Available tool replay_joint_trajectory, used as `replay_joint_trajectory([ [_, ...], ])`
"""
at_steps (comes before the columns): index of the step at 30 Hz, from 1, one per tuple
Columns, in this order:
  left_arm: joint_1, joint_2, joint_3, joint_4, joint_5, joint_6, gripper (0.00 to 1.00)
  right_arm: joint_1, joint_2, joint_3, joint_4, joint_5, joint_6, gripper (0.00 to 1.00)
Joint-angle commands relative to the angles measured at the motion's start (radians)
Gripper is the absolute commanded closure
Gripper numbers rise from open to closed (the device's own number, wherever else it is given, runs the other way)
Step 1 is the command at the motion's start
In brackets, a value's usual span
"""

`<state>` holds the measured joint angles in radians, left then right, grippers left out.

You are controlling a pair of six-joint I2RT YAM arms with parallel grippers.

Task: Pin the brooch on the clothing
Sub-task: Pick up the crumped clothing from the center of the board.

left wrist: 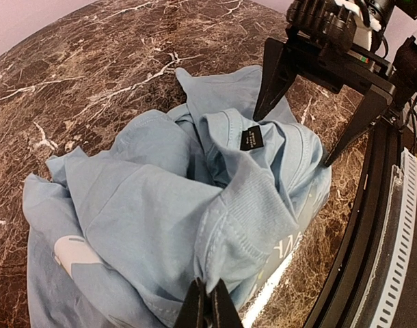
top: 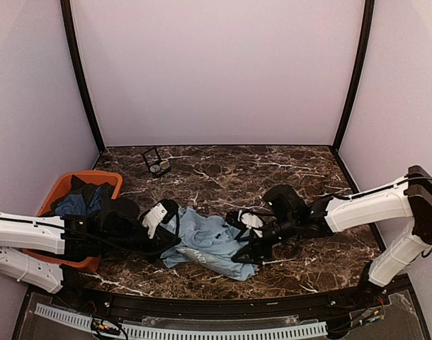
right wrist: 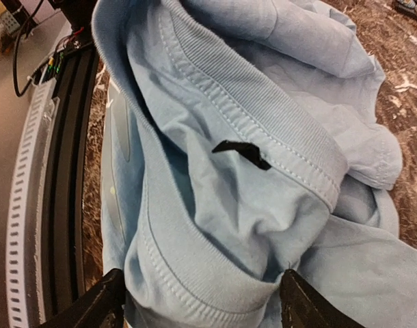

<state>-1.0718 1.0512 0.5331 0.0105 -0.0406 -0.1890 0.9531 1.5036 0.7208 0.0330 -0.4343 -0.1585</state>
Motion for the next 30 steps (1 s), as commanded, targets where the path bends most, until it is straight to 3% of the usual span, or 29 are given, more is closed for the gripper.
replay_joint_trajectory([
  [1,-0.01,-0.027,-0.02,-0.025,0.004,-0.01,0.99,-0.009,0.086,0.076,0.001,-0.153,-0.02,0.3],
  [4,-0.01,-0.035,-0.021,-0.034,-0.011,-0.009,0.99,-0.016,0.123,0.102,-0.028,-0.162,-0.027,0.47],
  [7,-0.009,-0.049,-0.02,-0.037,-0.047,-0.006,0.99,-0.04,0.12,0.106,-0.03,-0.174,-0.009,0.96],
  [8,-0.008,-0.053,-0.019,-0.039,-0.063,-0.006,0.99,-0.052,0.107,0.107,-0.041,-0.171,-0.001,0.99],
  [12,-0.009,-0.04,0.007,-0.02,-0.178,-0.002,0.99,-0.086,-0.017,0.128,-0.085,-0.02,-0.031,1.0],
  [15,-0.008,0.015,0.085,0.031,-0.276,0.105,0.99,-0.102,-0.112,0.196,-0.113,0.178,-0.137,1.0],
  [21,0.006,0.256,0.521,0.032,-0.434,0.4,0.99,-0.147,-0.152,0.478,-0.135,0.489,-0.331,1.0],
  [25,0.011,0.274,0.604,0.104,-0.457,0.484,0.99,-0.148,-0.219,0.501,-0.113,0.516,-0.392,1.0],
  [30,0.008,0.187,0.5,0.037,-0.316,0.402,0.99,-0.141,-0.338,0.327,-0.199,0.474,-0.281,1.0],
])
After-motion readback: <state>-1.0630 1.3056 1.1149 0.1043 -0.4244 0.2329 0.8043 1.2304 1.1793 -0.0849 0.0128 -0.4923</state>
